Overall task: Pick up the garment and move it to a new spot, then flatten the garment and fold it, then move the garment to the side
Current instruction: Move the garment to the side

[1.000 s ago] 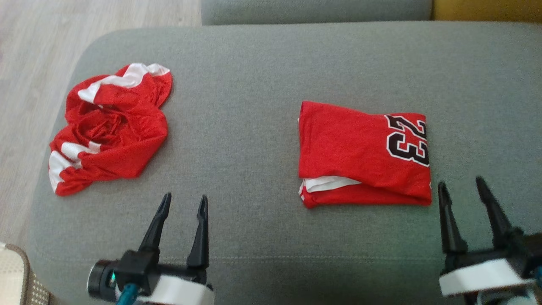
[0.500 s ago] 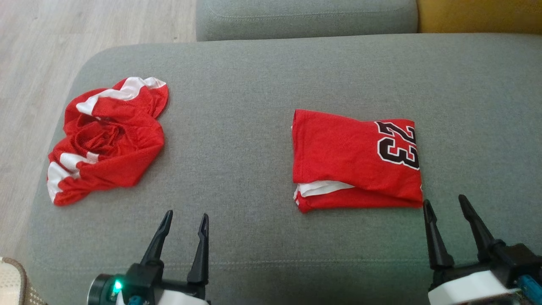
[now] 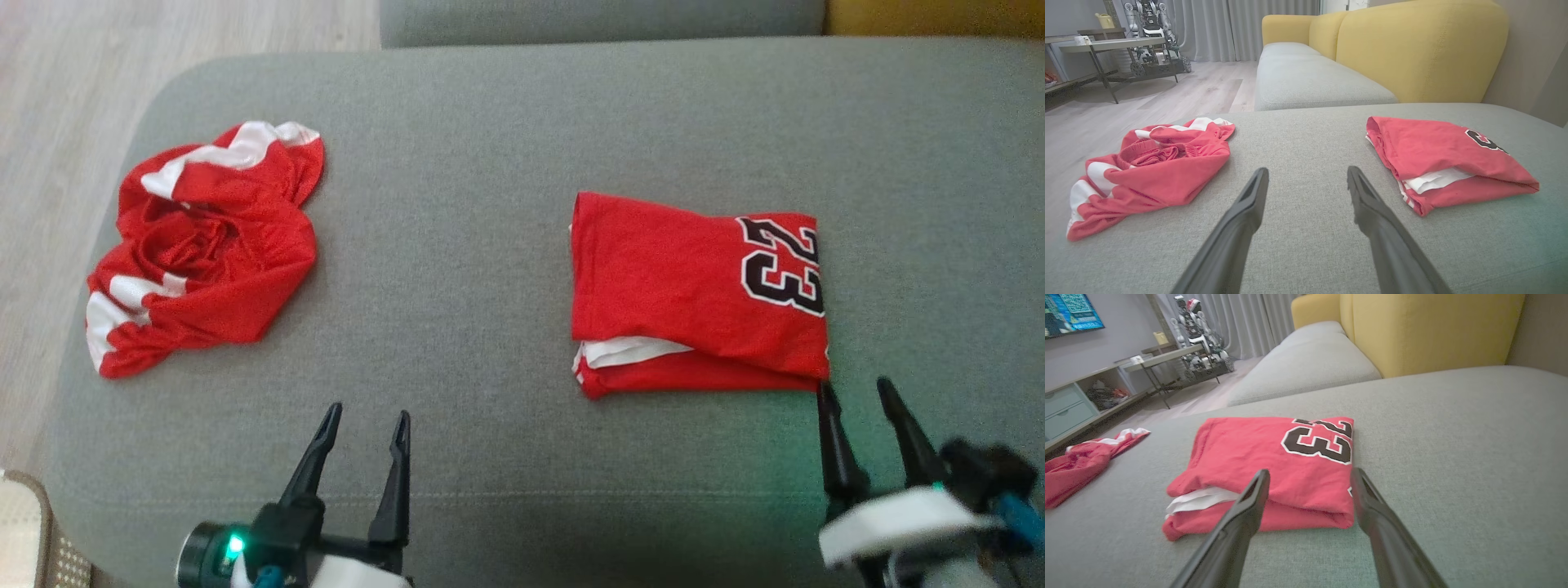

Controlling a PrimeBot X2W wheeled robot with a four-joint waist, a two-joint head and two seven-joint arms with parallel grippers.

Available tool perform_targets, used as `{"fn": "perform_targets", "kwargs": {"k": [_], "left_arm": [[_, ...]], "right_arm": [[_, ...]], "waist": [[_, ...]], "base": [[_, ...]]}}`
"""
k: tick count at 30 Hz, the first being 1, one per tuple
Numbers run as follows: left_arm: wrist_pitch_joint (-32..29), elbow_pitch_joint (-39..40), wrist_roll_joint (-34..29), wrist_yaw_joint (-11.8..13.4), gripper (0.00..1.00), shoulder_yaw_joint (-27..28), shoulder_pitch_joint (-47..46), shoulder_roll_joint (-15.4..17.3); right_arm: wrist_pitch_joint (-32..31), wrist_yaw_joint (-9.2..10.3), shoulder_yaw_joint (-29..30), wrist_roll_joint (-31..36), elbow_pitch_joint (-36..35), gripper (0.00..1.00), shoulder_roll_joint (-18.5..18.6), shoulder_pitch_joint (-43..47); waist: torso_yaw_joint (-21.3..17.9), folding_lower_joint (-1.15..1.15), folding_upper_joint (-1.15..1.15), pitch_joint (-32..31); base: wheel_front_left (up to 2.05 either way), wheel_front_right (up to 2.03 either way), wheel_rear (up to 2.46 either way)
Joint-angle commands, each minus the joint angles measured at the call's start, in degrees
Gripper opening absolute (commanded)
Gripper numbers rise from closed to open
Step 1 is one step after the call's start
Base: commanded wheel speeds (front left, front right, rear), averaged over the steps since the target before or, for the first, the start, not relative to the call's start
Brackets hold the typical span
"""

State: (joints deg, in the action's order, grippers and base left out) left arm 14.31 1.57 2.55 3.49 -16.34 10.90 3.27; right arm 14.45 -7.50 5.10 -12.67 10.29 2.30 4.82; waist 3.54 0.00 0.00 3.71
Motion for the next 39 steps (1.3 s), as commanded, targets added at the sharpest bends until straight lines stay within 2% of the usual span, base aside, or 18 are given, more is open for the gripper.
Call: {"fn": "perform_targets", "kwargs": {"k": [1,4,8,12,17,24,25,26,27,28,29,34,39], "left_arm": [[0.69,1.57,-0.87,-0.29,1.00,1.11,-3.31,-0.39],[0.69,1.49,-0.92,-0.35,1.00,0.45,-4.57,-0.39],[0.69,1.49,-0.95,-0.47,1.00,-0.44,-6.26,-0.39],[0.69,1.39,-1.14,-0.55,1.00,-1.50,-7.70,-0.39],[0.69,1.28,-1.18,-0.24,1.00,-2.45,-9.02,-0.39],[0.69,1.27,-1.03,0.02,1.00,-2.73,-10.60,-0.39],[0.69,1.25,-1.05,0.03,1.00,-2.80,-10.83,-0.39],[0.69,1.23,-1.07,-0.01,1.00,-2.89,-11.04,-0.39],[0.69,1.22,-1.11,-0.06,1.00,-2.98,-11.23,-0.39],[0.69,1.22,-1.11,-0.06,1.00,-2.98,-11.23,-0.39],[0.69,1.23,-1.15,-0.08,1.00,-3.04,-11.39,-0.39],[0.69,1.72,-1.18,-0.25,1.00,-3.19,-12.20,-0.39],[0.69,3.17,-1.66,-0.97,1.00,-3.78,-13.97,-0.39]], "right_arm": [[0.54,0.01,-0.91,-0.61,0.53,1.00,0.58,-5.97],[-1.25,0.01,-0.54,-2.10,8.23,1.00,0.58,-12.96],[-7.31,0.01,1.03,-2.61,16.37,1.00,1.19,-21.99],[-12.57,0.01,5.38,-1.72,22.71,1.00,3.16,-28.28],[-16.69,0.01,9.31,0.27,27.32,1.00,4.69,-32.60],[-20.64,0.01,6.18,-2.13,28.95,1.00,4.70,-34.64],[-21.14,0.01,5.47,-2.44,29.06,0.93,4.85,-34.66],[-21.54,0.01,4.85,-2.73,29.13,0.68,5.05,-34.65],[-21.86,0.01,4.20,-2.95,29.15,0.16,5.31,-34.63],[-21.86,0.01,4.20,-2.95,29.15,0.16,5.31,-34.63],[-22.03,0.01,3.64,-3.18,29.09,0.00,5.62,-34.67],[-20.83,0.01,2.18,-3.60,27.97,0.00,8.38,-35.63],[-18.38,0.01,2.94,-0.88,26.28,0.00,11.87,-38.47]], "waist": [[0.45,0.00,0.00,1.14],[1.00,0.00,0.00,2.67],[1.88,0.00,0.00,4.59],[2.82,0.00,0.00,6.14],[3.44,0.00,0.00,8.09],[3.17,0.00,0.00,10.53],[3.08,0.00,0.00,10.72],[2.99,0.00,0.00,10.88],[2.87,0.00,0.00,11.05],[2.87,0.00,0.00,11.05],[2.74,0.00,0.00,11.22],[1.43,0.00,0.00,12.22],[-1.18,0.00,0.00,14.56]], "base": [[0.00,0.00,0.00],[0.00,0.00,0.00],[0.00,0.00,0.00],[0.00,0.00,0.00],[0.00,0.00,0.00],[0.00,0.00,0.00],[0.00,0.00,0.00],[0.00,0.00,0.00],[0.00,0.00,0.00],[0.00,0.00,0.00],[0.00,0.00,0.00],[0.00,0.00,0.00],[0.00,0.00,0.00]]}}
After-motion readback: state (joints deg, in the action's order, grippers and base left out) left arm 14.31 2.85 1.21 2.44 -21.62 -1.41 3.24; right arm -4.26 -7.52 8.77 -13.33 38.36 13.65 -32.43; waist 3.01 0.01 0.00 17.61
